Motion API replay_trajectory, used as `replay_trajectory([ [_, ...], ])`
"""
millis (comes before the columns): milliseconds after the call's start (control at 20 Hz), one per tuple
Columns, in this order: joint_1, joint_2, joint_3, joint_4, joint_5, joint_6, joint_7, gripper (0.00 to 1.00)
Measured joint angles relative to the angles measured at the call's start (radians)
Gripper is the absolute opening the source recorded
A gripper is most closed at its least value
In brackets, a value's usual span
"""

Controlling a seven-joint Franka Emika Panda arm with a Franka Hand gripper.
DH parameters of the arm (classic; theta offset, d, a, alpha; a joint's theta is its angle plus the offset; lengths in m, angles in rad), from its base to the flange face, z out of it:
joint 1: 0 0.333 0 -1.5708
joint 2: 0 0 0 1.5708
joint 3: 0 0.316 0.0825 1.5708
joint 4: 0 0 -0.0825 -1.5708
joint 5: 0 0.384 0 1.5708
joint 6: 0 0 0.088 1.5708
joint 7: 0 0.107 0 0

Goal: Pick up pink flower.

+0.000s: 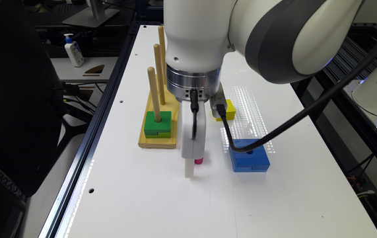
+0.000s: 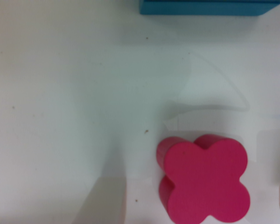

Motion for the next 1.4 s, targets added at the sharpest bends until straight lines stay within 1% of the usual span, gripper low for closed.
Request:
replay_trajectory([
  [750, 0.0, 0.001, 0.0, 0.0, -0.0011, 0.0, 0.0, 1.0],
  [800, 0.0, 0.001, 0.0, 0.0, -0.0011, 0.0, 0.0, 0.0],
  [1150, -0.002, 0.001, 0.001, 0.0, -0.0012, 0.0, 0.0, 0.0],
  [1400, -0.001, -0.008, -0.005, -0.001, -0.0017, -0.015, 0.0, 0.0],
])
